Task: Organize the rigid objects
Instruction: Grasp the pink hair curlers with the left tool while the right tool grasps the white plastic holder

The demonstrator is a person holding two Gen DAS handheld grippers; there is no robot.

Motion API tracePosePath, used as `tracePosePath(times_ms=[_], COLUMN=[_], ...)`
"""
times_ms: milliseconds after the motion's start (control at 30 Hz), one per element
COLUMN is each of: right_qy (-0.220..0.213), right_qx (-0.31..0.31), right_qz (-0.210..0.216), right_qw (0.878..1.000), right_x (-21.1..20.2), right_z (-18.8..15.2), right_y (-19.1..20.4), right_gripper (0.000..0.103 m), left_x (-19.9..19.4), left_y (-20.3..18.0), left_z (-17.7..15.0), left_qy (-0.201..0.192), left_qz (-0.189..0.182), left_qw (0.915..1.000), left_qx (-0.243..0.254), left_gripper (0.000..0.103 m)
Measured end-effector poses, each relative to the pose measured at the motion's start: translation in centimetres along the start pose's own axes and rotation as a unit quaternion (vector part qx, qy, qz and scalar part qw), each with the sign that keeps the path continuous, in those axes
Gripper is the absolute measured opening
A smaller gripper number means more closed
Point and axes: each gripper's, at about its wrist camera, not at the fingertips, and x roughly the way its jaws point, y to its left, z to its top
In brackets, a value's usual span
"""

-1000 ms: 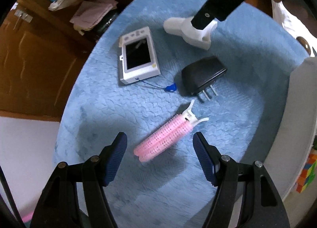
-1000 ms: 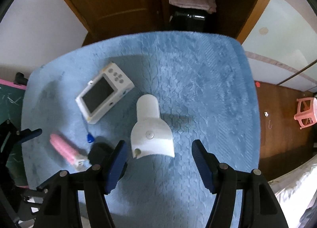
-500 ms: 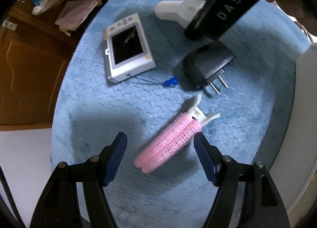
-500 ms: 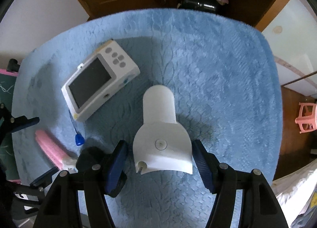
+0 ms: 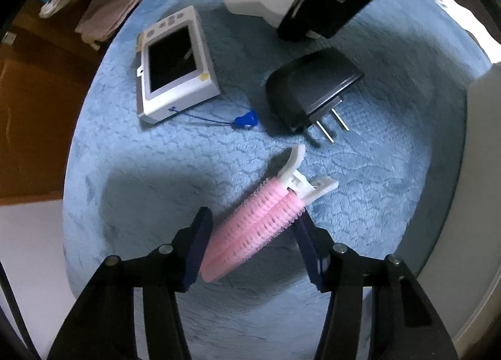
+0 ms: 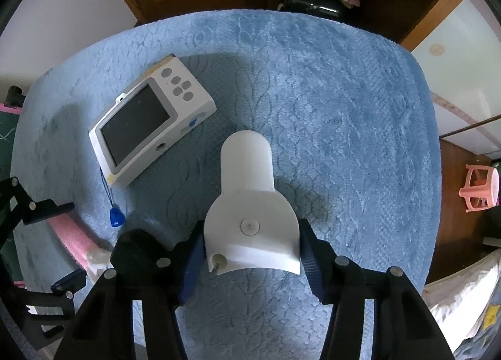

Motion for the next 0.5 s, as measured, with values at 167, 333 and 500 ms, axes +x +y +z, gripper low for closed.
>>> tracePosePath(times_ms=[167, 333, 500], right_qy=[0.004, 0.000, -0.022], right_qx=[0.021, 0.037, 0.052], right_qz=[0.014, 0.025, 0.039], right_qw=[1.000, 0.999, 0.998], right_x=[-0.7, -2.3, -5.2], right_z=[-0.9, -2.5, -4.2], right_y=[-0.6, -1.3, -2.4], right_gripper=[0.056, 0.056, 0.056], left_x=[-0.2, -0.7, -2.7], left_y=[-1.2, -2.2, -2.8], left_z=[-0.4, -0.9, -2.1], left_qy=[0.002, 0.011, -0.001], left_qz=[0.029, 0.062, 0.052], left_qw=[0.9994, 0.9964, 0.9945], left_qx=[-0.021, -0.057, -0.091], left_gripper=[0.050, 0.040, 0.037])
